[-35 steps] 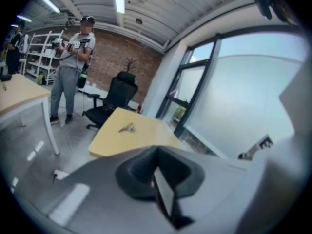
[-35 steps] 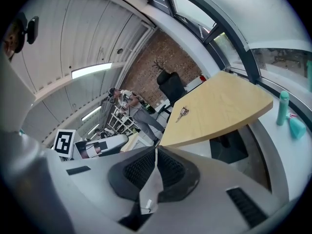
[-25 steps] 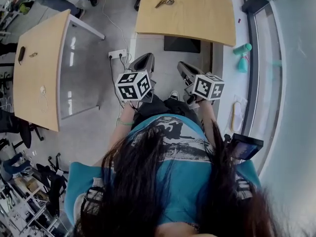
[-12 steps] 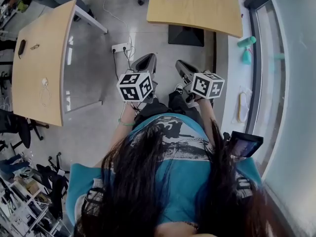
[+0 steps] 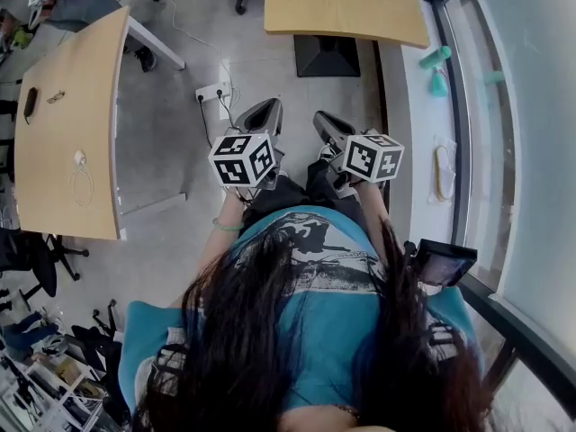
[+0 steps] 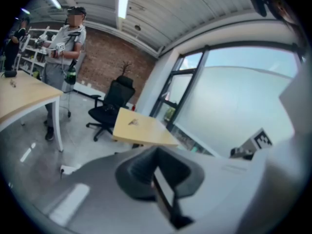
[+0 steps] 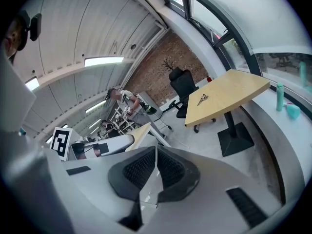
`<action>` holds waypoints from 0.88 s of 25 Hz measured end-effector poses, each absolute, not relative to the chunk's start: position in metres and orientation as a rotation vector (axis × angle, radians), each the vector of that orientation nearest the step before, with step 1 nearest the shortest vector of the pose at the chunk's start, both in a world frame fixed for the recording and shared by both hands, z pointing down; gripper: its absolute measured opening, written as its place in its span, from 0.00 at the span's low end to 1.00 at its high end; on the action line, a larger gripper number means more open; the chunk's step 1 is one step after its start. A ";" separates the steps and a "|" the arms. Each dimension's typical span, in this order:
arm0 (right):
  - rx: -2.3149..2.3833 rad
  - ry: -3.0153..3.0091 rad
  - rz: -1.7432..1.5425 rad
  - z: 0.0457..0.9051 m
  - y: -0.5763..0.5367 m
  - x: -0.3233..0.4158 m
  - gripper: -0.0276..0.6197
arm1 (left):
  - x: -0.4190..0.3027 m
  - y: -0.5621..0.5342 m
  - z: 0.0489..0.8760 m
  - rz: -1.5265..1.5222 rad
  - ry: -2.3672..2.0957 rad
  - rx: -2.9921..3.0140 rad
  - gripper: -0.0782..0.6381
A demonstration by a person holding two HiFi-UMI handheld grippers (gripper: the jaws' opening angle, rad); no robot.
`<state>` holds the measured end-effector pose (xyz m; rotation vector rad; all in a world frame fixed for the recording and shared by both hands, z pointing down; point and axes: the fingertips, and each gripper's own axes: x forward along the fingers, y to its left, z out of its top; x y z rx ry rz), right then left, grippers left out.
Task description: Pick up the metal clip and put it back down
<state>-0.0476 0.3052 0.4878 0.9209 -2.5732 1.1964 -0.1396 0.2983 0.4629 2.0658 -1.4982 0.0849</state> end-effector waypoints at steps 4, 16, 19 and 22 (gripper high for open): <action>0.936 -2.572 1.184 0.485 0.321 -0.053 0.08 | -0.144 0.312 0.461 0.070 -1.476 2.075 0.11; 0.953 -2.558 1.160 0.480 0.338 -0.067 0.08 | -0.155 0.330 0.455 0.050 -1.446 2.094 0.11; 0.947 -2.561 1.156 0.477 0.334 -0.068 0.08 | -0.156 0.328 0.453 0.049 -1.452 2.094 0.11; 0.944 -2.558 1.153 0.479 0.331 -0.062 0.08 | -0.150 0.327 0.456 0.043 -1.450 2.089 0.11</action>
